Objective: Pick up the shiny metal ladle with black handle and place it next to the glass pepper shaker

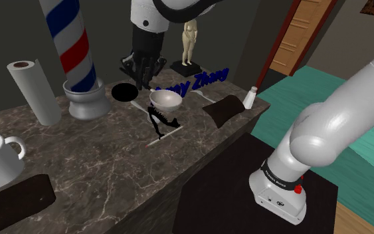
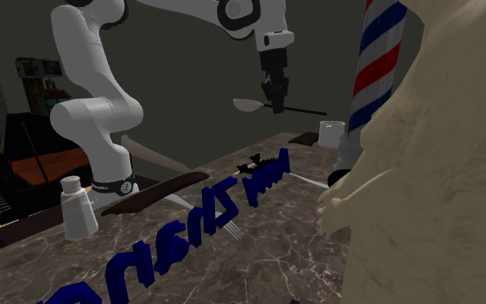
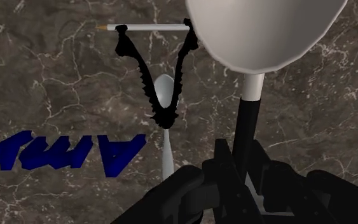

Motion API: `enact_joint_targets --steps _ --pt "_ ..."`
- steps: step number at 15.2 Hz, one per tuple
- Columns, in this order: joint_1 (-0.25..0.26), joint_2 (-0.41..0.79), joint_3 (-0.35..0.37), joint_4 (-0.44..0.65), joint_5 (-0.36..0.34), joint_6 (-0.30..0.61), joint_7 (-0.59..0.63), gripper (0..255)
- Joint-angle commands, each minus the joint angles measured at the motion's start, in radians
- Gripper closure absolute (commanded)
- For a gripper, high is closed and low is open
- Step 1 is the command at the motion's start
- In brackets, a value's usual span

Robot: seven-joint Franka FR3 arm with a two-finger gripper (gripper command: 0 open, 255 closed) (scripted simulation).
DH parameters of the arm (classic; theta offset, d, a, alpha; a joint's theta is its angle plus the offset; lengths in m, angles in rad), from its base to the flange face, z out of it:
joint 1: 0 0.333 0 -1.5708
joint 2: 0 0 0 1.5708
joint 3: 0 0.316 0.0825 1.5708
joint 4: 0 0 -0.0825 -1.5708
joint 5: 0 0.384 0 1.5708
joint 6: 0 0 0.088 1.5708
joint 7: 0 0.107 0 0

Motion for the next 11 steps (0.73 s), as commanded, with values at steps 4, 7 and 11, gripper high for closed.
enact_joint_targets --steps 4,7,11 --pt "-0.026 -0.107 -0.094 -0.110 0.039 -0.005 -0.144 255" --pt "-0.045 -0.157 -0.151 -0.159 0.045 -0.014 -0.224 255" --pt "-0.074 -0.207 -0.229 -0.208 0.040 -0.027 -0.328 255"
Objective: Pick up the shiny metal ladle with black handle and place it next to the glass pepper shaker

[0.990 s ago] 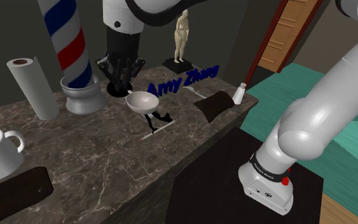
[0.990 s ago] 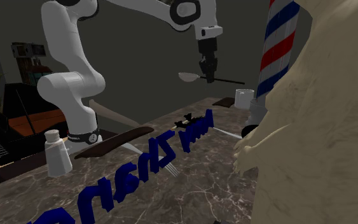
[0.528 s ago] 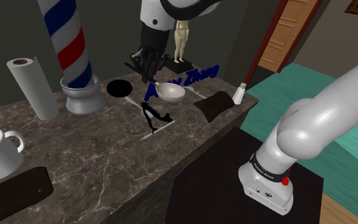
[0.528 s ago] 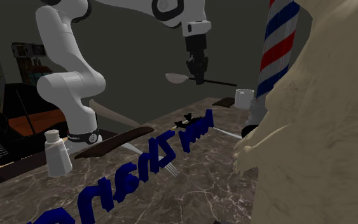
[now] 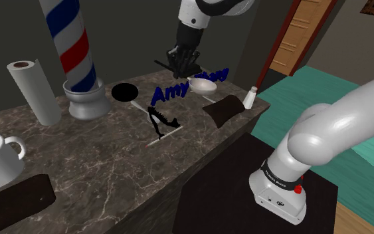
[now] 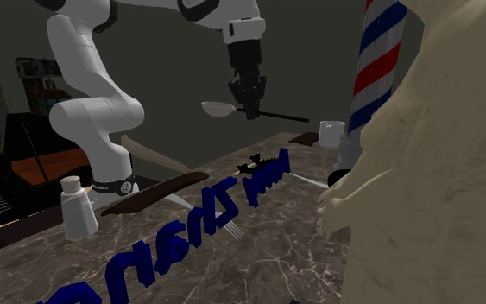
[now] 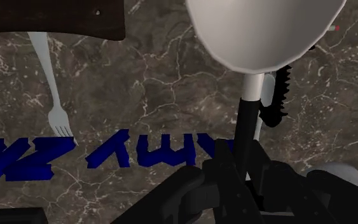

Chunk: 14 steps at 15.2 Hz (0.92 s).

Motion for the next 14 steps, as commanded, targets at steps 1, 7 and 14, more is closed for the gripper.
enact_joint_targets --steps 1,7,14 --pt "-0.015 -0.020 -0.039 -0.025 -0.005 -0.002 -0.054 255" --pt "-0.069 -0.056 -0.156 -0.059 -0.036 -0.021 -0.204 255" --pt "-0.138 -0.045 -0.291 -0.046 -0.082 -0.040 -0.378 255"
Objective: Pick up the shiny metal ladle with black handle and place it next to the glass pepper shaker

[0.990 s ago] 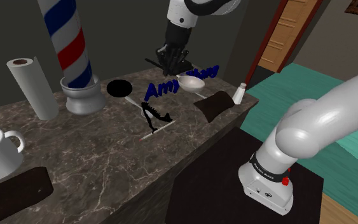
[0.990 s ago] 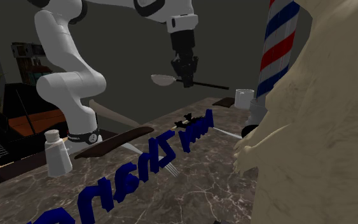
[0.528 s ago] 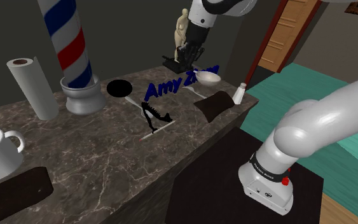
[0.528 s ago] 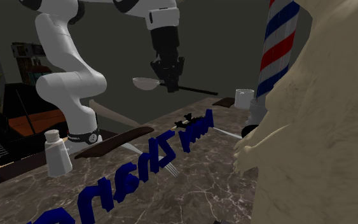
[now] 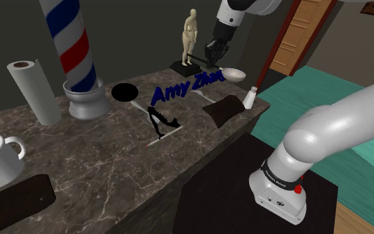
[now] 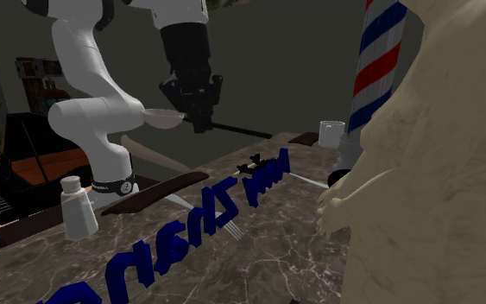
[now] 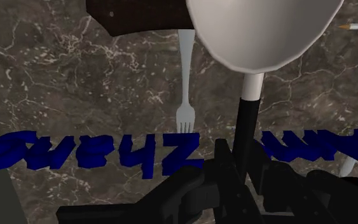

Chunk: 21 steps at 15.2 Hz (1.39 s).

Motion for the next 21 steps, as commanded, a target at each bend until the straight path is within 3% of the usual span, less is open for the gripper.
enact_joint_targets --steps 1,11,21 --pt "-0.021 0.004 -0.041 0.005 -0.014 -0.007 -0.055 255" --pt "-0.102 0.127 -0.228 0.132 -0.049 -0.032 -0.305 255" --pt "-0.163 0.328 -0.384 0.331 -0.005 -0.062 -0.544 255"
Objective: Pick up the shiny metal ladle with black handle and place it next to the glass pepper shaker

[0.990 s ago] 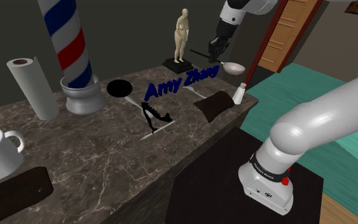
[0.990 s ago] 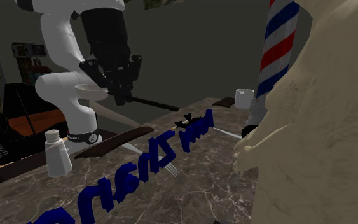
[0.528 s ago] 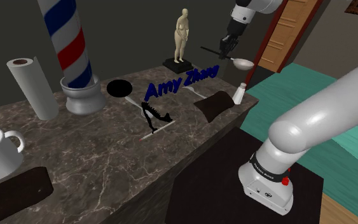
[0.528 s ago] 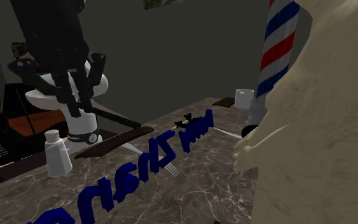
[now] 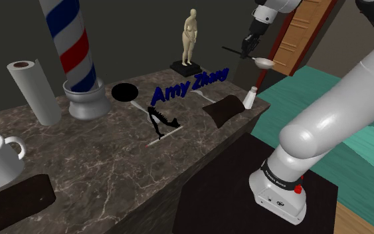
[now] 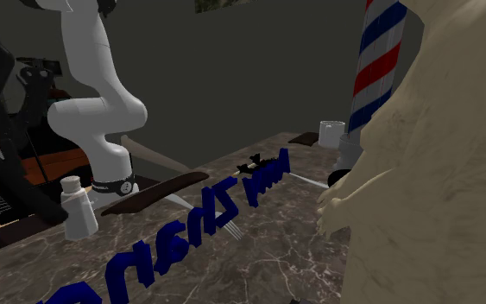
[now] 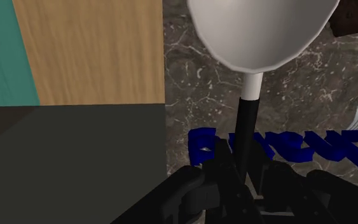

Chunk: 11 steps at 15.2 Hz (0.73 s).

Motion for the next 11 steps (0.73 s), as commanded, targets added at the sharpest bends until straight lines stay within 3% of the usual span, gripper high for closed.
enact_joint_targets --steps 1,11 --pt "-0.005 0.014 -0.010 -0.011 0.006 0.022 -0.021 255" --pt "-0.005 0.048 -0.016 -0.112 0.027 0.153 -0.050 255"
